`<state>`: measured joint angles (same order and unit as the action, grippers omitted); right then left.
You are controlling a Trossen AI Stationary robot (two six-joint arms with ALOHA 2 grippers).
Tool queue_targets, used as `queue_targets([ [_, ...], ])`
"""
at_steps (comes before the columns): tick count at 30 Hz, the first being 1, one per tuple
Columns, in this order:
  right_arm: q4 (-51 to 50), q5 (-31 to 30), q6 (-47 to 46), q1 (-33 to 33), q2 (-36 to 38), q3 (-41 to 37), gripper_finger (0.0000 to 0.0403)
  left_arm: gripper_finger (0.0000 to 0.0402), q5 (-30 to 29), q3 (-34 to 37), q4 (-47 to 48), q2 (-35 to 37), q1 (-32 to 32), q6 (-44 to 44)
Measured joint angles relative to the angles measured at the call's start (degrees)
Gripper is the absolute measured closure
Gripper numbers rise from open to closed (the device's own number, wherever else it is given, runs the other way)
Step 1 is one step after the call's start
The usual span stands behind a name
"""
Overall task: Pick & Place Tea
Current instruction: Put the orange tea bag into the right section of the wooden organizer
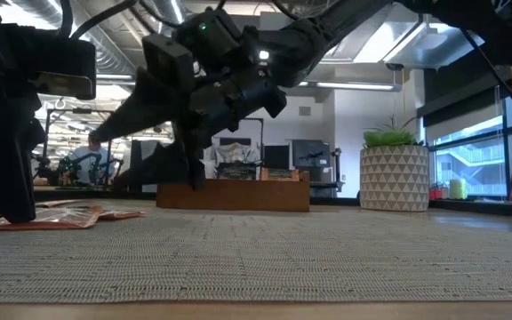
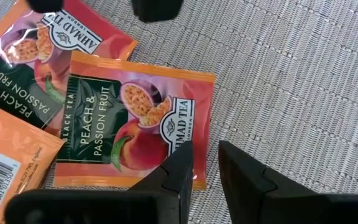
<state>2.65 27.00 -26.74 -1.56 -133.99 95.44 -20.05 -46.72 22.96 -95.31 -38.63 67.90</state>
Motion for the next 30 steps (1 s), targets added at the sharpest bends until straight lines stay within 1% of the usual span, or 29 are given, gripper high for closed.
queue_targets([
  [3, -1.16, -0.04, -0.14, -0.15, -1.32, 2.05, 0.0112, 0.0329, 0.0, 0.0, -0.01, -0.01, 0.0, -1.04],
  [8, -6.5, 0.05, -1.26, -0.13, -4.78, 7.08, 0.013, 0.0329, -0.01, 0.0, -0.04, -0.01, 0.04, -1.62],
  [14, -10.76, 1.36, -1.15, -0.24, -7.71, 12.03, 0.0139, 0.0329, 0.01, 0.0, -0.07, -0.01, 0.04, -1.64],
  [23, -11.67, 2.38, -1.5, -0.34, -8.09, 12.48, 0.0145, 0.0329, 0.01, 0.0, -0.06, -0.01, 0.04, -2.61],
  [26, -11.91, 2.36, -1.4, -0.44, -8.09, 12.48, 0.0163, 0.0329, -0.18, 0.0, -0.07, -0.01, 0.04, -2.69],
  [30, -12.11, 1.16, -0.37, -0.46, -8.09, 12.46, 0.02, 0.0329, -0.6, 0.0, -0.09, -0.04, 0.04, -2.69],
])
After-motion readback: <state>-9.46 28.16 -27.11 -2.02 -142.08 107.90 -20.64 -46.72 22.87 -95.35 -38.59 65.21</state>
